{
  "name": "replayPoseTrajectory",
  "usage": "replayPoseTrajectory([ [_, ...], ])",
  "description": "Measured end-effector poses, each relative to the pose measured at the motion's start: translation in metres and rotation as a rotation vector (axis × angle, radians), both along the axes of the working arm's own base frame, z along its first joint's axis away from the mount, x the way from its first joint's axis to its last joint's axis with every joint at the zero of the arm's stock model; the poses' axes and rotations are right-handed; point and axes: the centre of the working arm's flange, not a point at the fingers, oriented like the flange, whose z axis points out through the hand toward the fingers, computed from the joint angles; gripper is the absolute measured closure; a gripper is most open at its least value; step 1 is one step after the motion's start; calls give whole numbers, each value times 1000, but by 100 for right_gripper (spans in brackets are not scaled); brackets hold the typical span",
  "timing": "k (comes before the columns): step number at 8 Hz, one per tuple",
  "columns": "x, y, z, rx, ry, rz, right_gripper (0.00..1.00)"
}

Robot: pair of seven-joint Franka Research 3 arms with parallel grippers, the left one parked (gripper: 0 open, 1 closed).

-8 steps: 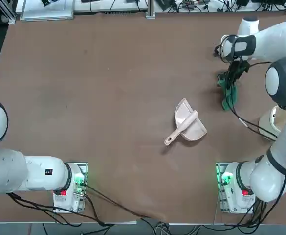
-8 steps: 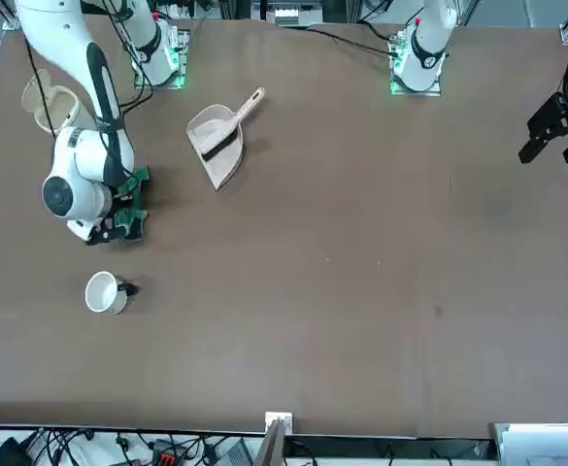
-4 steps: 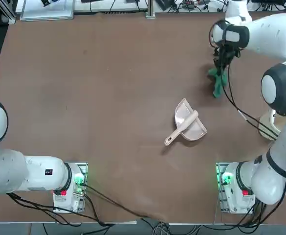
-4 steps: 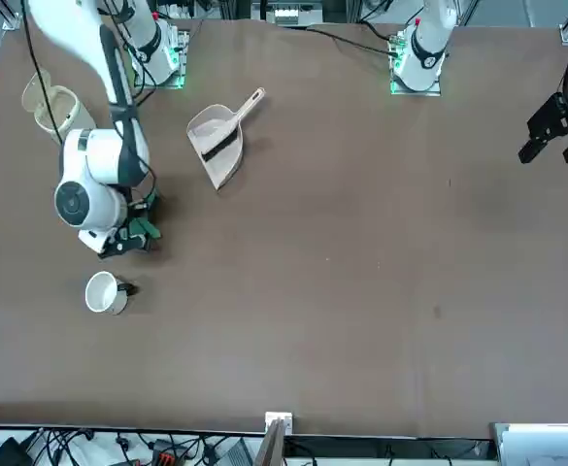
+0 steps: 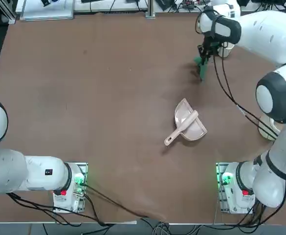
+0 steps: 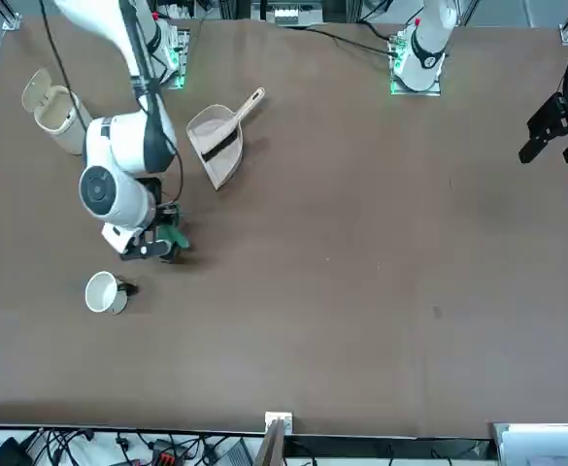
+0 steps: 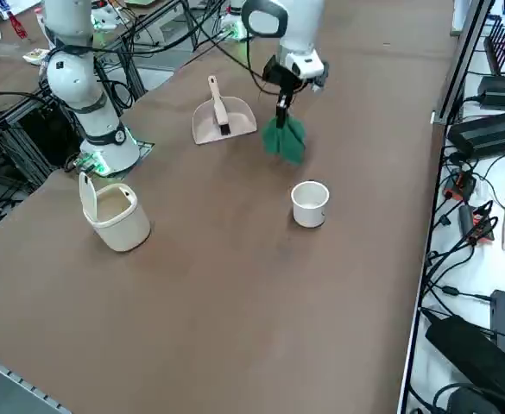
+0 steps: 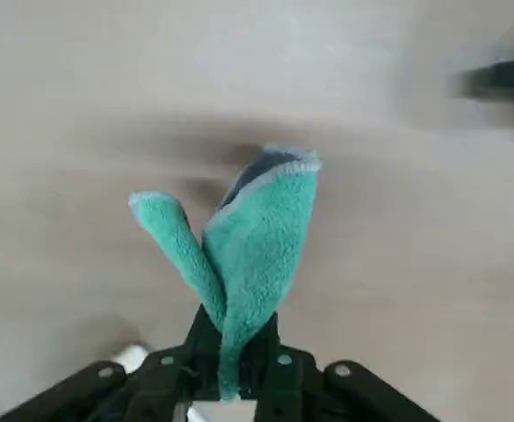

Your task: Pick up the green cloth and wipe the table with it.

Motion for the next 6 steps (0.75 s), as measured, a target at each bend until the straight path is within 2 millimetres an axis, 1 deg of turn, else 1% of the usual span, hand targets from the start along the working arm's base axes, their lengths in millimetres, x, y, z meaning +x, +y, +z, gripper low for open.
replayPoseTrajectory([
  [1,0,23,5,-2,-17,-36,93],
  [2,-1,46,6,-14,-31,-62,93],
  [3,1,67,2,-13,-39,-94,93],
  [4,4,85,-6,-4,-39,-109,93],
  [5,3,99,-18,-10,-32,-106,93],
  [6,1,107,-32,-14,-21,-109,93],
])
